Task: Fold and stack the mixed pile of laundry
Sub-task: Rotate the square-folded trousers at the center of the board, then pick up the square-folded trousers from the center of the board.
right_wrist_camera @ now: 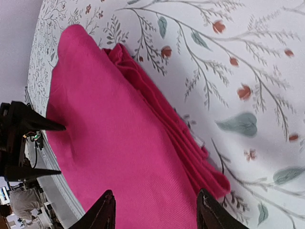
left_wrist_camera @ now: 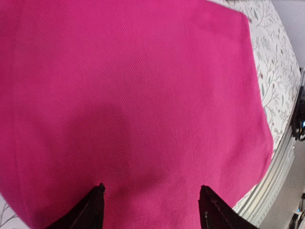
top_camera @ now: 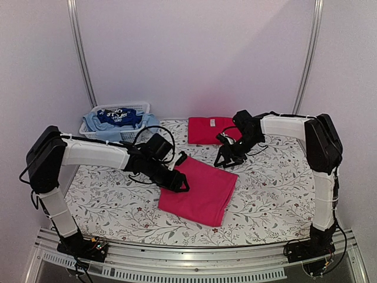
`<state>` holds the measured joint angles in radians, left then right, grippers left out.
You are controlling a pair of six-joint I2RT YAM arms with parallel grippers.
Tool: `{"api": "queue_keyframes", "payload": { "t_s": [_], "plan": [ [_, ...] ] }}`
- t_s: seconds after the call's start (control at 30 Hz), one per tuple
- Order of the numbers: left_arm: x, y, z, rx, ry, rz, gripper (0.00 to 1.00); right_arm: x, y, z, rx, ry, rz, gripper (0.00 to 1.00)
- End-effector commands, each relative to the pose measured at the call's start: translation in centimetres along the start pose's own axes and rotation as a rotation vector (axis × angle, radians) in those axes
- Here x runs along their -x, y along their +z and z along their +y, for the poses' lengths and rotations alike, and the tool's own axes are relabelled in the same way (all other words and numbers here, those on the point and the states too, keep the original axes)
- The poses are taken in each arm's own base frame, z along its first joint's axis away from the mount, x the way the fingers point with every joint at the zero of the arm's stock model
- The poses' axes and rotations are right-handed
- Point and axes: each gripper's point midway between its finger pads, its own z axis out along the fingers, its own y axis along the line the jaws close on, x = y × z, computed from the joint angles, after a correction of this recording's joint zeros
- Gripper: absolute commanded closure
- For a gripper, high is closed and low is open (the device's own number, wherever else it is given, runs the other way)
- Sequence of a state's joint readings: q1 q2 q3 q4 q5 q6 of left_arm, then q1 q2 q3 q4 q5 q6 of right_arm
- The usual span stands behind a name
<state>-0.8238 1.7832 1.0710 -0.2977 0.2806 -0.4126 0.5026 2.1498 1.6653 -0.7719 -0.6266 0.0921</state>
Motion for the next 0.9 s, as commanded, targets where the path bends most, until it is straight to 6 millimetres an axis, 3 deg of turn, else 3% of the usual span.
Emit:
{"api": "queue_keyframes", "payload": {
  "t_s": [0.0,0.1,0.23,0.47,0.63,0.77,0.87],
  "plan": [
    [7.5,-5.6,2.0,0.031,-0.025,-0.184,0.29,-3.6,-5.0,-1.7,-0.042,0.099,-0.041,0.39],
    [10.5,-6.5,5.0,0.063,-0.046,-0.224,0.24,-5.5,-6.0,-2.9,-0.006,0.165,-0.068,0.32],
    [12.1,-4.5,7.9,0.049,-0.044,-0.177,0.19,-6.0,-6.0,-2.7,0.108,0.201,-0.095,0.3],
    [13.8,-0.7,7.3,-0.107,-0.015,-0.116,0.19,-5.4,-4.0,-2.0,0.261,0.216,-0.084,0.34],
    [13.4,1.2,7.3,-0.166,-0.037,-0.091,0.32,-5.4,-2.4,-2.5,0.283,0.223,-0.05,0.41],
    [13.0,1.2,6.7,-0.209,-0.038,-0.092,0.45,-5.6,-1.1,-2.6,0.291,0.217,-0.017,0.44],
    [12.7,0.7,6.7,-0.209,-0.04,-0.101,0.62,-5.4,-0.8,-2.5,0.273,0.201,-0.004,0.63]
  ]
}}
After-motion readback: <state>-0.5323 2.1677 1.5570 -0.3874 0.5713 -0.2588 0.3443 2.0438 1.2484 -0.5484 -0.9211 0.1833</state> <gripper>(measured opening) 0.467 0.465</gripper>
